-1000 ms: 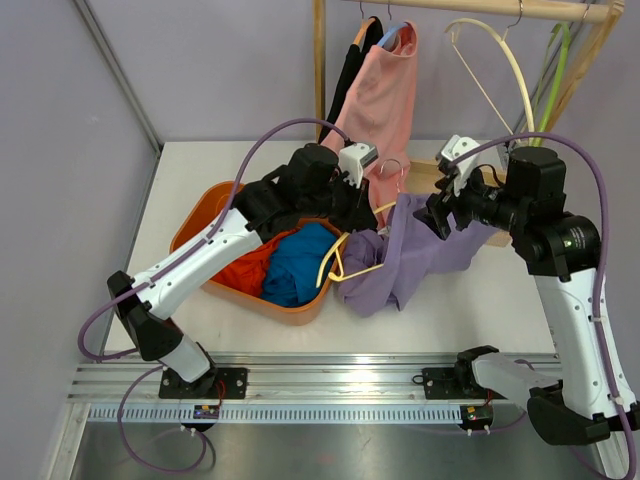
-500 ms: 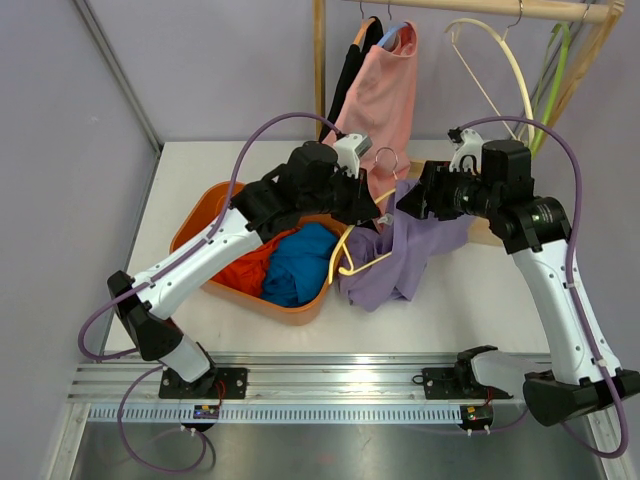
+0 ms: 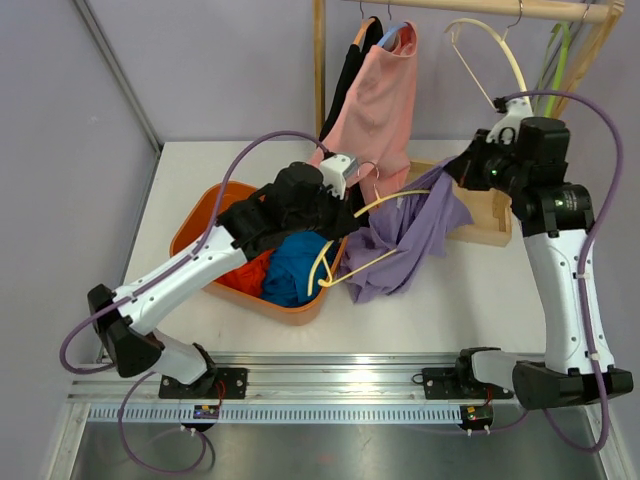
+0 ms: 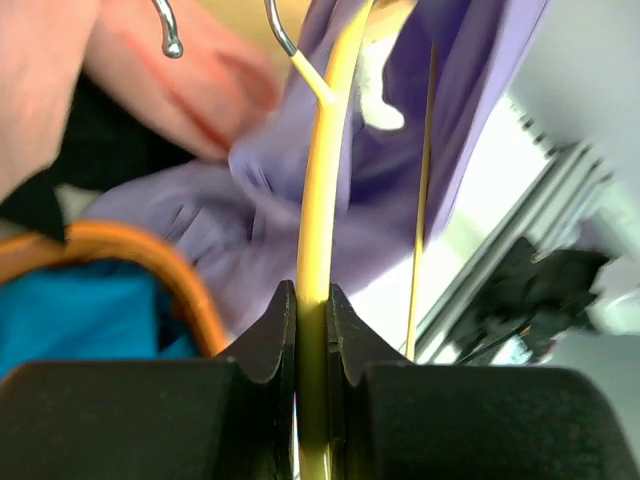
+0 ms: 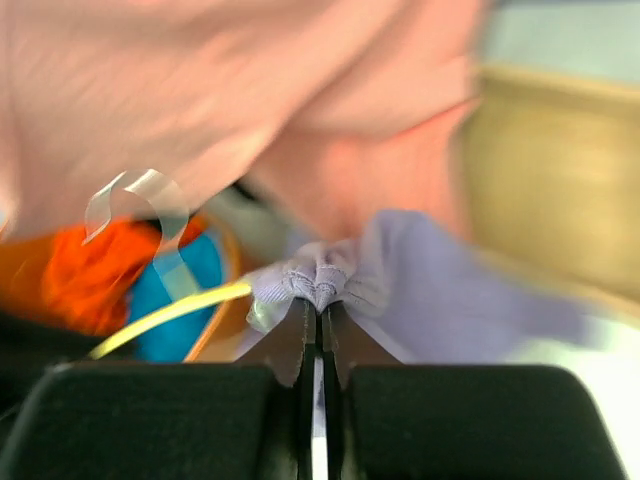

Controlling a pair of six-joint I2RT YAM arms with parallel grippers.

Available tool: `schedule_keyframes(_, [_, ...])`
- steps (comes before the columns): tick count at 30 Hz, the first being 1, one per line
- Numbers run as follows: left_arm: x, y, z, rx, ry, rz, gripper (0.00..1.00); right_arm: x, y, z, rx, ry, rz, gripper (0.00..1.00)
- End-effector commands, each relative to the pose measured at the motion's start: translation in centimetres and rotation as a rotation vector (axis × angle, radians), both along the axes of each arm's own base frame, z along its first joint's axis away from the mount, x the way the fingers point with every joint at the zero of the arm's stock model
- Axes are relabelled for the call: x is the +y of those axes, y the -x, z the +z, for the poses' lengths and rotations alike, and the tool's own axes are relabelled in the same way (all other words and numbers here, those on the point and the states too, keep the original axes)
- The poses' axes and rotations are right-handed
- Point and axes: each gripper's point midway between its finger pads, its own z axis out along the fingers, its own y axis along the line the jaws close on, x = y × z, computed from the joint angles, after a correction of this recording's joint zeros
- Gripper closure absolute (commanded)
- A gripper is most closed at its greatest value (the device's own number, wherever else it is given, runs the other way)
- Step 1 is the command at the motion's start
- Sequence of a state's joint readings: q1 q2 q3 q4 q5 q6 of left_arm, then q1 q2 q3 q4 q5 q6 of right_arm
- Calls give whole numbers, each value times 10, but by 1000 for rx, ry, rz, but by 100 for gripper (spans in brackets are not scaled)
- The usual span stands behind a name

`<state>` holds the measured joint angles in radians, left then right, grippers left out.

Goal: Remove the t-shirt from the hanger
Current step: Remove the tshirt from the hanger, then pass the hanger from the left arm to the right

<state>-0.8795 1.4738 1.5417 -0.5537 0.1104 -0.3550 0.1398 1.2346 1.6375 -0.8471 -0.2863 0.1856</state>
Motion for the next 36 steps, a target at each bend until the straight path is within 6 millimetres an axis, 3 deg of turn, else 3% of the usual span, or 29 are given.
schedule_keyframes(1, [30,2,53,-225,49,5,100,-54,-17,25,-118,80,-144,100])
schedule_keyframes(2, [35,3,55,-257,37,-1,100,-76,-19,19,-108,105,-182,100])
schedule_keyframes(3, [44,8,64,-287,47,1,100,-79,-17,9,-90,121,-168,100])
schedule_keyframes(5, [53,11,74,-335,59,1,100,-77,-8,-2,-106,174,-56,100])
schedule_keyframes(6, [58,12,77,-353,67,5,100,-80,-6,-18,-80,185,-33,100])
schedule_keyframes(7, [65,14,90,-395,88,10,100,-77,-1,-25,-86,210,38,100])
schedule_keyframes(10, [82,17,106,-458,90,34,100,-79,9,-46,-63,240,95,100])
schedule_keyframes(12, [90,18,107,-475,62,42,100,-78,14,-56,-49,250,122,100])
schedule_keyframes(15, [97,22,110,-510,38,28,100,-53,40,-80,1,229,345,100])
schedule_keyframes(16, [97,22,109,-512,38,28,100,-37,51,-81,-7,173,449,100])
schedule_keyframes(19, [94,18,105,-529,18,15,100,-20,77,-90,18,112,625,94])
schedule_keyframes(20, [92,16,104,-526,16,13,100,-17,82,-91,14,109,660,87])
schedule_keyframes(21, [89,15,104,-526,18,9,100,-15,92,-88,-2,131,710,62])
schedule_keyframes(23, [87,12,104,-531,7,2,100,-12,105,-81,-47,164,774,40])
schedule_keyframes(25, [84,7,100,-546,-28,-8,100,-9,130,-74,-127,246,893,18])
schedule_keyframes(30, [71,9,85,-599,-101,-147,100,-3,150,-38,-353,421,921,8])
schedule_keyframes(33, [61,17,74,-652,-140,-284,100,4,150,-17,-401,394,928,8])
schedule_keyframes(36, [56,22,71,-714,-162,-372,100,10,146,-19,-395,361,965,8])
